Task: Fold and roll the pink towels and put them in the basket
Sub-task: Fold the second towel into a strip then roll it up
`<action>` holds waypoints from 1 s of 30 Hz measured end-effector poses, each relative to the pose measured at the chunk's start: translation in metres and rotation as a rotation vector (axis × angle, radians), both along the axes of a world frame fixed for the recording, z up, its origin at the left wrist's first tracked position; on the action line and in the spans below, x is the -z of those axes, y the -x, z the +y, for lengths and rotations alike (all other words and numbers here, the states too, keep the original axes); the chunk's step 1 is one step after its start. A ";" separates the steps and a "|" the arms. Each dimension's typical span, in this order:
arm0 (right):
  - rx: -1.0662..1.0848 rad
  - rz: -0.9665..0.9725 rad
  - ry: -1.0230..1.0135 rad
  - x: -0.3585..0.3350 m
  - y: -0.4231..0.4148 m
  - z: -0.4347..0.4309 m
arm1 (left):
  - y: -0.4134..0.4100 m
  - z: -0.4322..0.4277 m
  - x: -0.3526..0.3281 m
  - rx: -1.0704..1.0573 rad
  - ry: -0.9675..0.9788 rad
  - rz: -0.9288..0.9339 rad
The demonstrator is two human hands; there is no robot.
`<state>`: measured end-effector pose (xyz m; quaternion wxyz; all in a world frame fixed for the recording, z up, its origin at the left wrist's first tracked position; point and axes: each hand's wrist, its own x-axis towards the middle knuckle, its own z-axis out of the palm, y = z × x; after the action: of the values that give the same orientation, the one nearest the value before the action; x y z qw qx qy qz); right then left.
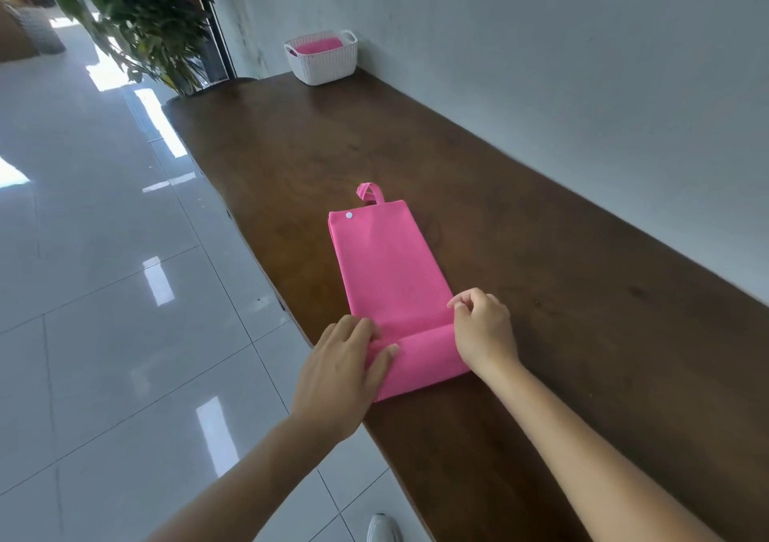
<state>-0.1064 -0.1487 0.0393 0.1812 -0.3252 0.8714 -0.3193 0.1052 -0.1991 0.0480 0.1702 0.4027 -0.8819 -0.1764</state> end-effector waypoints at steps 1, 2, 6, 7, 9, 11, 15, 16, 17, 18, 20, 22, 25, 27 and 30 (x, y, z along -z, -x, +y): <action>0.003 0.009 -0.027 0.000 0.002 -0.004 | -0.001 0.002 0.001 0.049 0.026 0.025; 0.002 0.015 -0.056 -0.002 0.003 -0.009 | -0.003 0.003 0.004 0.101 0.044 0.031; 0.003 0.019 -0.144 -0.007 0.006 -0.021 | -0.008 0.004 0.018 0.200 0.071 -0.011; 0.007 0.019 -0.144 -0.007 0.005 -0.023 | -0.009 0.002 0.020 0.208 0.087 -0.020; 0.009 0.026 -0.111 -0.007 0.004 -0.022 | -0.009 -0.003 0.022 0.229 0.114 -0.034; -0.030 0.047 -0.017 -0.006 0.003 -0.017 | -0.008 -0.008 0.021 0.255 0.119 -0.048; -0.189 0.035 0.149 -0.003 -0.001 -0.001 | -0.007 -0.028 0.010 0.273 -0.016 -0.082; -0.212 0.041 0.171 -0.001 -0.002 0.004 | -0.006 -0.034 0.006 0.275 -0.073 -0.084; -0.226 0.049 0.183 0.000 -0.003 0.008 | -0.006 -0.039 0.003 0.276 -0.142 -0.089; -0.231 0.049 0.190 0.001 -0.004 0.012 | -0.006 -0.044 -0.001 0.274 -0.215 -0.097; -0.236 0.026 0.204 0.003 -0.005 0.017 | -0.007 -0.051 -0.007 0.259 -0.325 -0.108; -0.263 -0.011 0.247 0.004 -0.004 0.022 | -0.008 -0.056 -0.009 0.254 -0.383 -0.107; -0.296 -0.069 0.287 0.008 -0.005 0.027 | -0.008 -0.065 -0.004 0.232 -0.495 -0.052; -0.265 -0.065 0.250 0.010 -0.006 0.027 | -0.006 -0.070 -0.001 0.207 -0.618 0.036; -0.227 -0.020 0.217 0.010 -0.004 0.019 | -0.003 -0.068 0.003 0.150 -0.660 0.121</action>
<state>-0.1023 -0.1295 0.0291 0.1884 -0.4361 0.7877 -0.3922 0.1078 -0.2668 0.0455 0.0695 0.3589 -0.7927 -0.4878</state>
